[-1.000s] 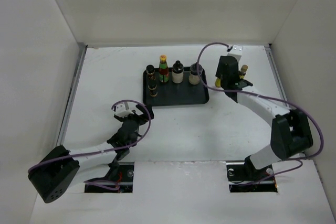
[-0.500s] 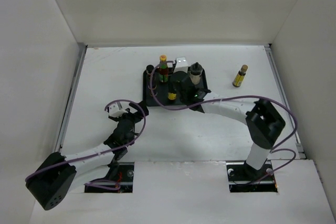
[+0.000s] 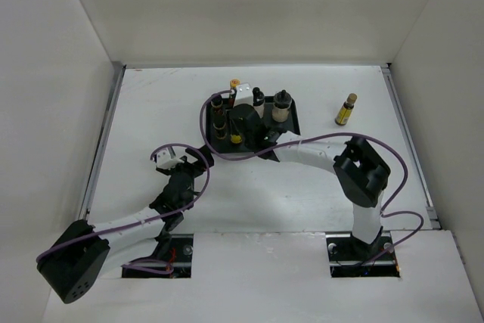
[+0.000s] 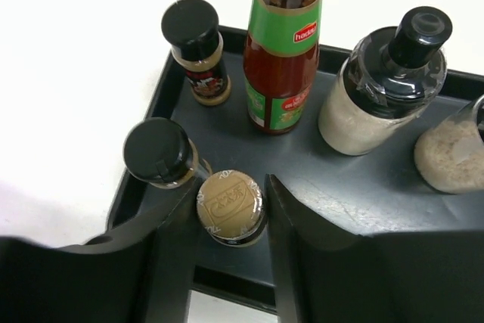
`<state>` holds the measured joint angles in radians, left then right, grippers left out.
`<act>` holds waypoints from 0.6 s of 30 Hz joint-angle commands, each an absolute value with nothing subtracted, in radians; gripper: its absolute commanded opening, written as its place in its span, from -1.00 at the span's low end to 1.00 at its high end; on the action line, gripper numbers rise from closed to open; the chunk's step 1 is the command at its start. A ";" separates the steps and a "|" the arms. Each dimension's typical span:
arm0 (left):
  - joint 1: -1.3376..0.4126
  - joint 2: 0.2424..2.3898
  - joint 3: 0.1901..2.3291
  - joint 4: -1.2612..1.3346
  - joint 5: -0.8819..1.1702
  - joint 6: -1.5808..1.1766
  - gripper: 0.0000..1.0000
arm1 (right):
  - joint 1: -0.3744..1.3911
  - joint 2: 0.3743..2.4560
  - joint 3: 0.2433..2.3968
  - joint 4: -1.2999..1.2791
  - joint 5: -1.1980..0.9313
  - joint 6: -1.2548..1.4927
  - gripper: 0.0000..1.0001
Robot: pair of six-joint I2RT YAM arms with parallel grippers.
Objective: Organize the condiment bottles
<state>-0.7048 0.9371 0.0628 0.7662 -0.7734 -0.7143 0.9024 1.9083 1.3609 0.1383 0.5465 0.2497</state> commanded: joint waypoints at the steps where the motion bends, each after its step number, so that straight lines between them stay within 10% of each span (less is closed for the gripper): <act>1: -0.702 0.939 0.057 0.796 -0.773 -0.724 1.00 | 0.900 1.901 1.376 0.233 0.565 0.256 -0.01; 11: -0.708 0.930 0.060 0.792 -0.769 -0.724 1.00 | 0.881 1.715 1.290 0.227 0.563 0.288 0.67; 18: -0.711 0.926 0.058 0.792 -0.767 -0.724 1.00 | 0.638 1.404 1.043 0.209 0.592 0.314 0.78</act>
